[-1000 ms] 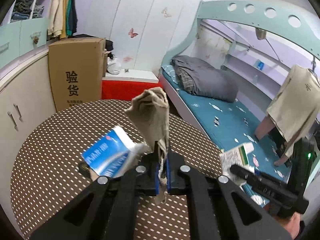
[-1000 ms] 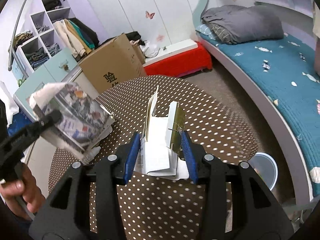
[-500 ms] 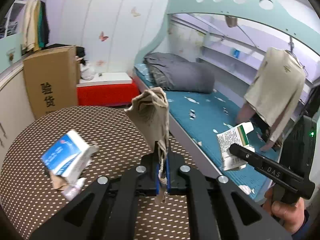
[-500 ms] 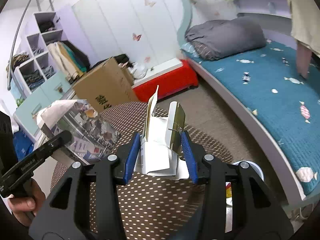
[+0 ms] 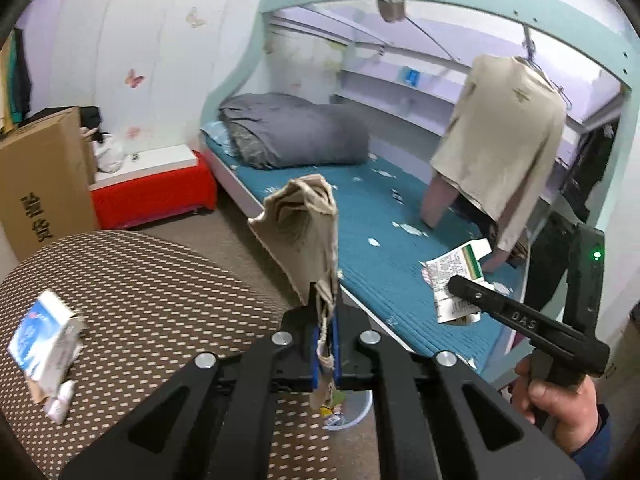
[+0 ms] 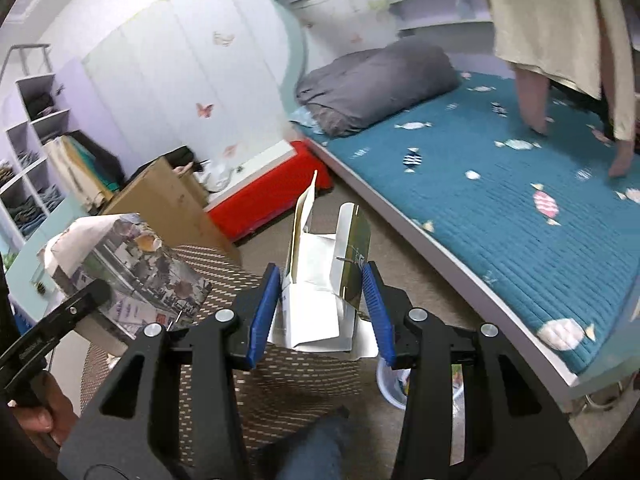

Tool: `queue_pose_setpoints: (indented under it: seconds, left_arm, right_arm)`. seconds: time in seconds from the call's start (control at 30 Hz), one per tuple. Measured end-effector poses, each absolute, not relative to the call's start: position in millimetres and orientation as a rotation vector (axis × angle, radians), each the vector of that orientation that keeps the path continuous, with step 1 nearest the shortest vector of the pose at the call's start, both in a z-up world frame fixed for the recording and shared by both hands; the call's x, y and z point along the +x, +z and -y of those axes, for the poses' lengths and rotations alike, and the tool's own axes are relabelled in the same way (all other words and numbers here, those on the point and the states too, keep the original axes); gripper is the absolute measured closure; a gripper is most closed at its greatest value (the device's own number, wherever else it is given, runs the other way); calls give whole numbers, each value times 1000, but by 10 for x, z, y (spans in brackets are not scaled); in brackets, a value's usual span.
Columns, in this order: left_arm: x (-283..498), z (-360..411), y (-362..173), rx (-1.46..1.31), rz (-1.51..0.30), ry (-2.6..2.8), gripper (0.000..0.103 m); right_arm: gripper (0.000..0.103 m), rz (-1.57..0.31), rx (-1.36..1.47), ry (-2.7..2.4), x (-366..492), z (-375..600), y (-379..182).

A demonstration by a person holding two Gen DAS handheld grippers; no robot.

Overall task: Collect trash
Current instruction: 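Carry the packaging and wrapper to the bin and open both tools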

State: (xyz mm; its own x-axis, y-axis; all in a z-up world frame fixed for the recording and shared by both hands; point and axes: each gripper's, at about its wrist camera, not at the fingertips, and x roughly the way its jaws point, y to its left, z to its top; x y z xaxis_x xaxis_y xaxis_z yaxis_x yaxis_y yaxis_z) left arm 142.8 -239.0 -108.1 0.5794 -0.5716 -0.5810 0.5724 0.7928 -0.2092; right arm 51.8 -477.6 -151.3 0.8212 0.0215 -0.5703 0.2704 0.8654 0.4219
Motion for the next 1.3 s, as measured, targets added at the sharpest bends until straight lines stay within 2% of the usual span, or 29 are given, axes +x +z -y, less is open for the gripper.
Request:
queue_pose_setpoints:
  seconds: [0.17,0.57,1.03,1.07,1.1,1.13,1.17,1.23,1.3]
  left_arm:
    - [1462,2785,-1272,30,-728,-718,98]
    - [1697,3687,-2104,143,-932,-752,98]
    - [1973,4118,-2694,231,-1089,-764,96]
    - [1997,4134,-2724,227,-1101,-772,91]
    - [2035,4156,-2764,230,-1114,-775,62]
    - [2066,4165,-2784,238,-1115,-757,40]
    - [2084,4161,-2774,235,-1101,-737,13]
    - [2081,4127,-2709,235,-1027,-707,12]
    - [2059,4119,-2662,267,-1014,-709,12]
  right_arm:
    - [61,-636,562,-189,503,5034,-1754]
    - [60,-757,656,-247,702,5409,-2441]
    - [58,-857,717,-255,1082,5548,-2982]
    - [56,-864,727,-259,1105,5556,-3025]
    - [47,-873,744,-263,1126,5582,-3086]
    - [40,-879,764,-267,1138,5606,-3146]
    - [36,-880,777,-280,1133,5623,-3184]
    - [16,-881,808,-294,1104,5657,-3245]
    - [7,-882,816,-317,1059,5671,-3266]
